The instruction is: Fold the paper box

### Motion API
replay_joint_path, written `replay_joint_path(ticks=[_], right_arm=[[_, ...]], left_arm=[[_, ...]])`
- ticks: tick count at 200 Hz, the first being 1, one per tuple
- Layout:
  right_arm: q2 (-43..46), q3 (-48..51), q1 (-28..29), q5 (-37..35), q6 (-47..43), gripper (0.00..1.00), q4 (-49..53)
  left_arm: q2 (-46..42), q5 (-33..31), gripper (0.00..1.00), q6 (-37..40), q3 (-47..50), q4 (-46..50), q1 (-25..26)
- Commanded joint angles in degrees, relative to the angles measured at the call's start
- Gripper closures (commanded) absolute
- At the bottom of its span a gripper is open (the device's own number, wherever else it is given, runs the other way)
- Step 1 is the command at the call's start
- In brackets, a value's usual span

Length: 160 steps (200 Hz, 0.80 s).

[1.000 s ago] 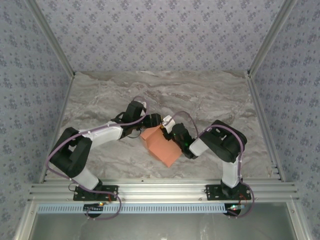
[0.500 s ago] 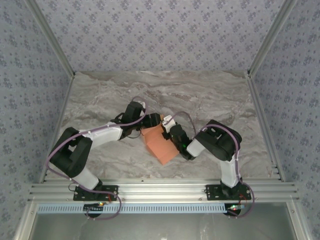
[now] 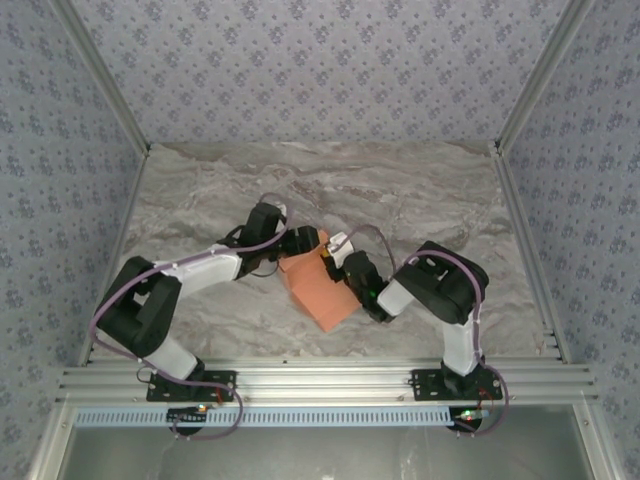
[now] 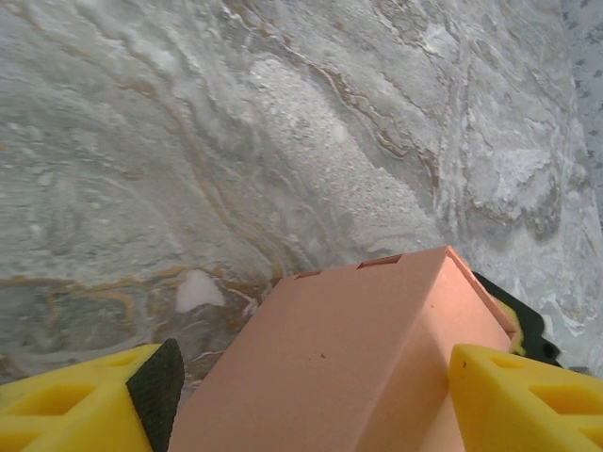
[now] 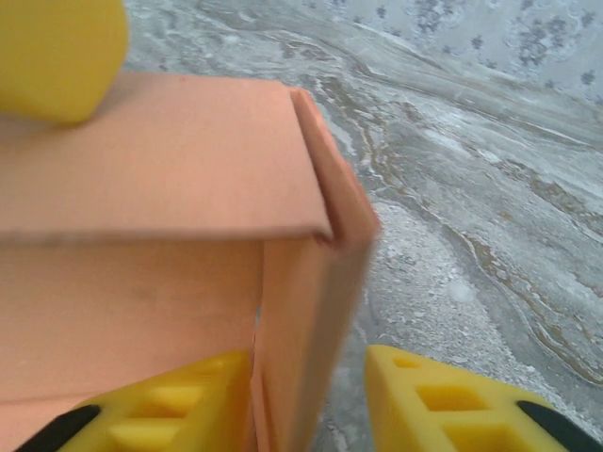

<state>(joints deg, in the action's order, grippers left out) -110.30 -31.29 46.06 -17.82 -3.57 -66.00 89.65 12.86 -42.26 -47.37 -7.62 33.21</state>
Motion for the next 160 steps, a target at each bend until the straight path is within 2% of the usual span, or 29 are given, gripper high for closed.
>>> replay_joint_path(ticks=[1, 38, 60, 89, 113, 135, 160], right_arm=[[2.2, 2.0, -0.5, 6.0, -0.7, 0.57, -1.9], [6.0, 5.0, -1.4, 10.2, -2.0, 0.51, -1.3], [9.2, 7.3, -2.1, 11.9, -2.1, 0.51, -0.9], [15.7, 10.0, -1.7, 18.1, -3.7, 0.51, 1.9], [21.9, 11.1, 2.1, 20.3, -5.7, 0.52, 6.3], [26.5, 10.9, 7.2, 19.1, -6.8, 0.52, 9.8], [24.2, 9.9, 13.5, 15.4, -5.8, 0.51, 6.0]], left_arm=[[-2.7, -0.2, 0.21, 2.5, -0.6, 4.8, -1.3], [-6.5, -0.1, 0.16, 4.3, -0.8, 7.2, -2.9], [-9.3, -0.5, 0.13, 5.4, -0.7, 9.1, -3.6], [-13.1, -1.3, 0.10, 5.8, 0.5, 11.8, -5.0], [-15.6, -0.6, 0.10, 6.2, 1.8, 14.3, -6.2], [-16.8, 2.0, 0.09, 7.7, 3.3, 16.3, -6.3], [-17.0, 2.2, 0.09, 8.2, 5.0, 18.2, -6.3]])
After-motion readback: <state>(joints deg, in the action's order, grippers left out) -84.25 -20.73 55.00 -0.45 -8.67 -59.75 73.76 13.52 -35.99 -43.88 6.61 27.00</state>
